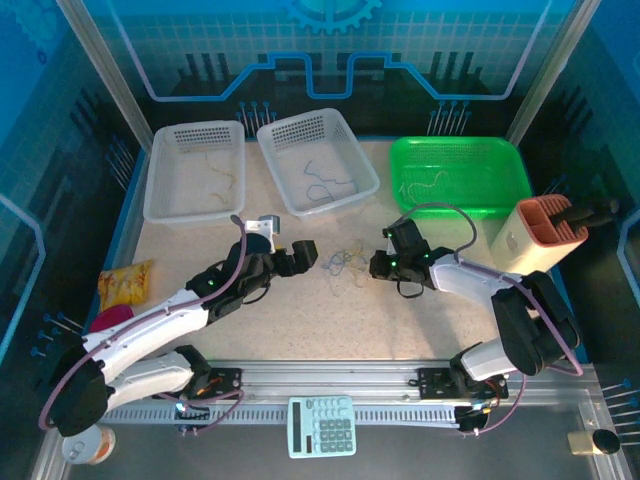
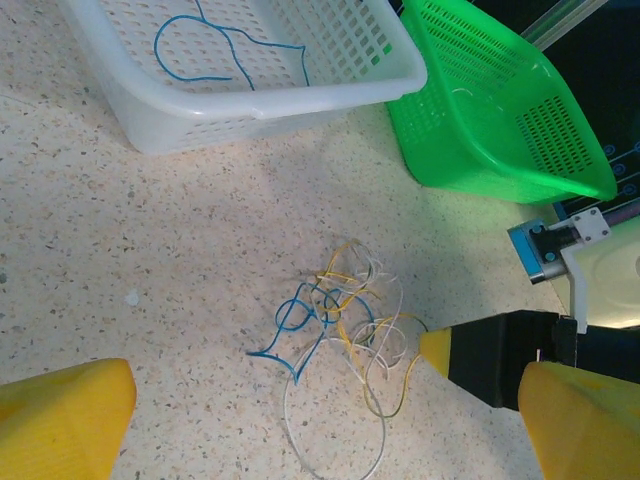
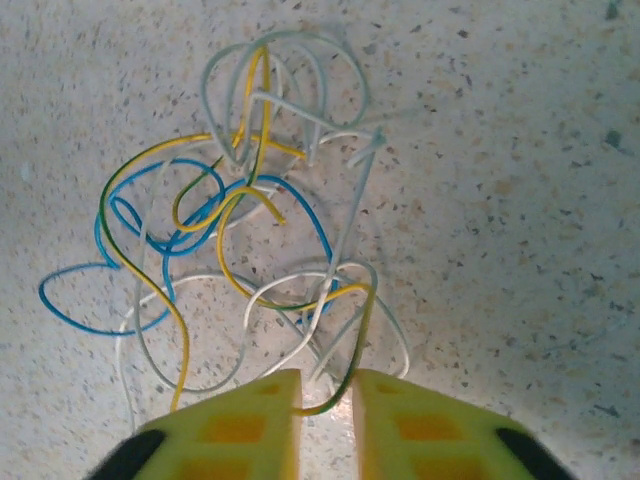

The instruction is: Untangle the cables

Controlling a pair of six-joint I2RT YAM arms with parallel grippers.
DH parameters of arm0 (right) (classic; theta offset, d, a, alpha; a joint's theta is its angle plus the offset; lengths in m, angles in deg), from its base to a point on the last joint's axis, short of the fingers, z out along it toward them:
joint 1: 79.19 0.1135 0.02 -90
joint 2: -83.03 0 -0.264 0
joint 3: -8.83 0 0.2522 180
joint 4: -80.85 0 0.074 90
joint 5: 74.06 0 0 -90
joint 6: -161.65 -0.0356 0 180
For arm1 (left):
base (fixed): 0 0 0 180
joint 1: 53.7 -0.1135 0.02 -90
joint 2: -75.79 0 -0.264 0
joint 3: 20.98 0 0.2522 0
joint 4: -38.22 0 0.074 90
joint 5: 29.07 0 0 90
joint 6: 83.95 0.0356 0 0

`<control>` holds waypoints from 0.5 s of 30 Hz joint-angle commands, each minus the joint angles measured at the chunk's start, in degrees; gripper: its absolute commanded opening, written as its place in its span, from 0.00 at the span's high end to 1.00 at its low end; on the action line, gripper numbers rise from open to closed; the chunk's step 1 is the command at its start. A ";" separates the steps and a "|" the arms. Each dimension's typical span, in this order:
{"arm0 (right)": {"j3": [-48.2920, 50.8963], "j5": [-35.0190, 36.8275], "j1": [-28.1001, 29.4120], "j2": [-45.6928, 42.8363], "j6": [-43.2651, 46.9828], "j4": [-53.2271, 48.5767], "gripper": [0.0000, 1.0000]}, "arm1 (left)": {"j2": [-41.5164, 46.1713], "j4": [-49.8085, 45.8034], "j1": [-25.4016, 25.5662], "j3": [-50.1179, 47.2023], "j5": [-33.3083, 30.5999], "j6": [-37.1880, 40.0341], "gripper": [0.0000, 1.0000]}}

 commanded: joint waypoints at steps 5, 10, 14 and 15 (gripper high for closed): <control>-2.10 -2.65 0.28 -7.86 1.26 -1.70 1.00 | 0.53 0.94 -0.27 1.69 0.74 -0.76 0.01; -2.28 -5.05 0.34 -15.45 3.75 -0.07 1.00 | 0.82 1.47 -0.27 1.84 1.09 -1.36 0.01; -2.79 -8.64 0.45 -19.67 6.20 1.48 1.00 | 0.86 2.01 -0.29 1.78 1.61 -2.16 0.01; -2.73 -9.94 0.50 -20.47 7.06 2.36 1.00 | 0.81 2.15 -0.26 1.78 1.71 -2.30 0.01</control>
